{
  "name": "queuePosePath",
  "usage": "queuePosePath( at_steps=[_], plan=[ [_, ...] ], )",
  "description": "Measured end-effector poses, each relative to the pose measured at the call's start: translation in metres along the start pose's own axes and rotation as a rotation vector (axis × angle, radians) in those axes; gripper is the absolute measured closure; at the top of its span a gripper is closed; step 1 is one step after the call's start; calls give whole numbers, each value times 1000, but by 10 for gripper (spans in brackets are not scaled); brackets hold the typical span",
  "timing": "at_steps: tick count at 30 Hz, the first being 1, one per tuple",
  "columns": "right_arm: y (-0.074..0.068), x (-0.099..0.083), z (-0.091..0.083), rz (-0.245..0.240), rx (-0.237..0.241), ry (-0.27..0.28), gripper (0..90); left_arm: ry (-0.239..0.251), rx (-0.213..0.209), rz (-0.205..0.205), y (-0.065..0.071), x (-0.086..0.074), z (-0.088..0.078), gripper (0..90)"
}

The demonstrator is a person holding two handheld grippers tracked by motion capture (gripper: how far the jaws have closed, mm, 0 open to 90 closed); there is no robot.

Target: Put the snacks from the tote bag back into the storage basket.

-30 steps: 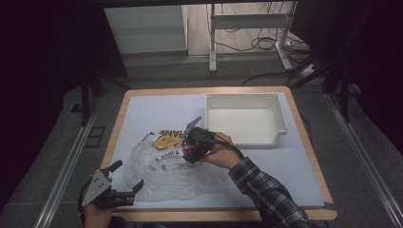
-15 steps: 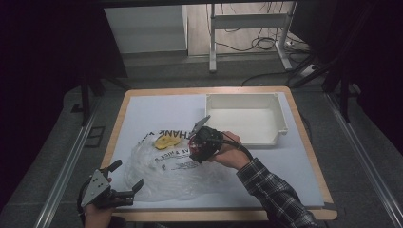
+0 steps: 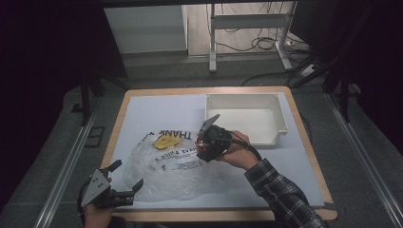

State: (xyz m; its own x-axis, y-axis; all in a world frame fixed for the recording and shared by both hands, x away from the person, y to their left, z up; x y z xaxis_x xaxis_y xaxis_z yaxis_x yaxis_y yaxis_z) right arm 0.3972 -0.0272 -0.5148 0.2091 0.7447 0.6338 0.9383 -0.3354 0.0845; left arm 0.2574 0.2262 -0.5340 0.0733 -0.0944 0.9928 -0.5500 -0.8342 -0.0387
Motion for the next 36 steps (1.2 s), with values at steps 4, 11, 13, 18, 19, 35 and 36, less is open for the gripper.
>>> queuePosePath(
  at_steps=[4,11,13,18,19,35,36],
  plan=[
    [3,-3,-4,4,-2,1,255,-2,0,1,0,0,0,1],
    [9,-7,-13,18,-15,6,255,-3,1,3,0,0,0,2],
    [12,-10,-17,22,-17,9,255,-4,2,4,0,0,0,2],
    [17,-16,-22,24,-22,1,255,-5,2,4,0,-1,0,2],
    [18,-17,-23,22,-24,1,255,-5,2,5,0,0,0,2],
    [42,-28,-34,49,-49,-3,255,-5,2,7,0,0,0,2],
    [44,-28,-34,48,-53,-2,255,-6,2,7,1,0,0,2]
  ],
)
Point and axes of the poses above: each handheld gripper's, and its own axes: z roughly forward along the jaws, x roughly out of its top, y roughly to its right, the point moved 8 cm from there along z, roughly forward along the jaws, and after that the axes turned 6 degrees about y, right-handed, at the moved point
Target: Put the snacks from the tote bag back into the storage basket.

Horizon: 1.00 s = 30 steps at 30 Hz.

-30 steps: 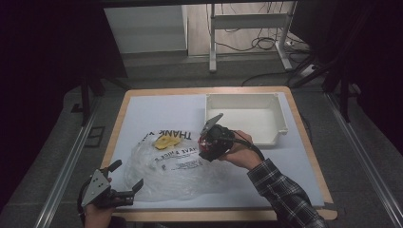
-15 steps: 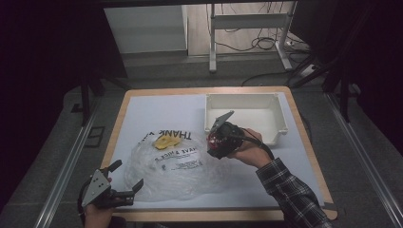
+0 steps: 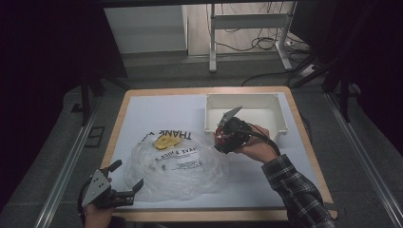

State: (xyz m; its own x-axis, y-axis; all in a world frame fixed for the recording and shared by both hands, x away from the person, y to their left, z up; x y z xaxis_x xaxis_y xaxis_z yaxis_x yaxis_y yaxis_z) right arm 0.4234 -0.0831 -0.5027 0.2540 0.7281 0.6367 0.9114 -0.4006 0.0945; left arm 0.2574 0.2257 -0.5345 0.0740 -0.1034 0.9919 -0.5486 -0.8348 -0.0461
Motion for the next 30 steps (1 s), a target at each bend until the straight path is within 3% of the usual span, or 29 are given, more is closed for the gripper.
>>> queuePosePath(
  at_steps=[16,30],
  plan=[
    [35,5,4,11,-17,14,255,3,1,0,0,0,0,2],
    [56,8,14,13,-21,19,255,3,0,-1,0,0,0,2]
  ],
)
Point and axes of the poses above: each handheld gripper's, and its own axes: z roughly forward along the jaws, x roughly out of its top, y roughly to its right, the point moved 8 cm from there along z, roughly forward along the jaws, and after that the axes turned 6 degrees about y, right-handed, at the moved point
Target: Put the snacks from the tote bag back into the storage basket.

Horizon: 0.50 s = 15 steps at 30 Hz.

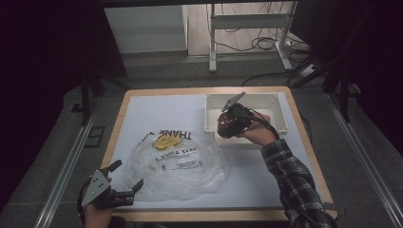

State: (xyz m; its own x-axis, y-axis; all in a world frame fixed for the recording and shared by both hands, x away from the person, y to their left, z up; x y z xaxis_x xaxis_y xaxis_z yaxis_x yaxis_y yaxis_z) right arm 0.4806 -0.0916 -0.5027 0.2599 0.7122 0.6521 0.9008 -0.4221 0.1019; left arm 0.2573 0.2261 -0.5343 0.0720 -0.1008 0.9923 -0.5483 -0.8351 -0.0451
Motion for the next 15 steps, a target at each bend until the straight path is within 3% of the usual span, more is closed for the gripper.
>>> queuePosePath(
  at_steps=[15],
  plan=[
    [10,7,18,-22,20,0,255,16,4,3,0,2,-1,2]
  ],
)
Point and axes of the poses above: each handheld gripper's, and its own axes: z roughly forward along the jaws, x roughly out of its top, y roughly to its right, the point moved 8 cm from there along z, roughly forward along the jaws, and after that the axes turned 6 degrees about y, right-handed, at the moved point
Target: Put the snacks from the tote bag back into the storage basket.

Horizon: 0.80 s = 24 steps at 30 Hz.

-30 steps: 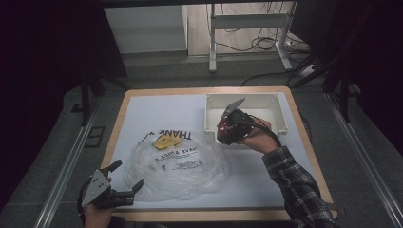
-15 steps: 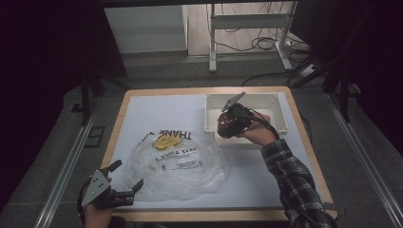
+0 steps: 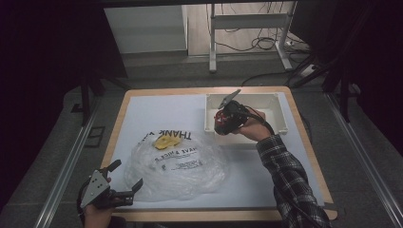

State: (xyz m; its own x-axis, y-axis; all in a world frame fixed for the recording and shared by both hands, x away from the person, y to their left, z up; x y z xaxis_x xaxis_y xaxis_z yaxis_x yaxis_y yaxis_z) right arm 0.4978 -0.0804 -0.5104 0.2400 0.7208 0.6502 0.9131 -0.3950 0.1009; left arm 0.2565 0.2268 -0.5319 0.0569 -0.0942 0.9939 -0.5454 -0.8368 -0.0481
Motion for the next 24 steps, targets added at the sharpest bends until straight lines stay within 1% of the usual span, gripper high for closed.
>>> queuePosePath(
  at_steps=[2,5,10,14,18,24],
  plan=[
    [2,0,3,2,1,-5,256,0,0,0,0,0,0,2],
    [4,1,9,-12,9,-7,256,2,-1,-1,0,0,0,3],
    [5,2,14,-7,16,-9,256,2,-2,-1,0,0,0,2],
    [7,3,22,-20,27,-8,256,2,-2,-2,0,0,0,2],
    [9,3,25,-17,27,-7,255,2,-2,-2,0,0,0,2],
    [13,0,36,-18,33,-14,256,1,-1,-3,0,0,0,3]
  ],
)
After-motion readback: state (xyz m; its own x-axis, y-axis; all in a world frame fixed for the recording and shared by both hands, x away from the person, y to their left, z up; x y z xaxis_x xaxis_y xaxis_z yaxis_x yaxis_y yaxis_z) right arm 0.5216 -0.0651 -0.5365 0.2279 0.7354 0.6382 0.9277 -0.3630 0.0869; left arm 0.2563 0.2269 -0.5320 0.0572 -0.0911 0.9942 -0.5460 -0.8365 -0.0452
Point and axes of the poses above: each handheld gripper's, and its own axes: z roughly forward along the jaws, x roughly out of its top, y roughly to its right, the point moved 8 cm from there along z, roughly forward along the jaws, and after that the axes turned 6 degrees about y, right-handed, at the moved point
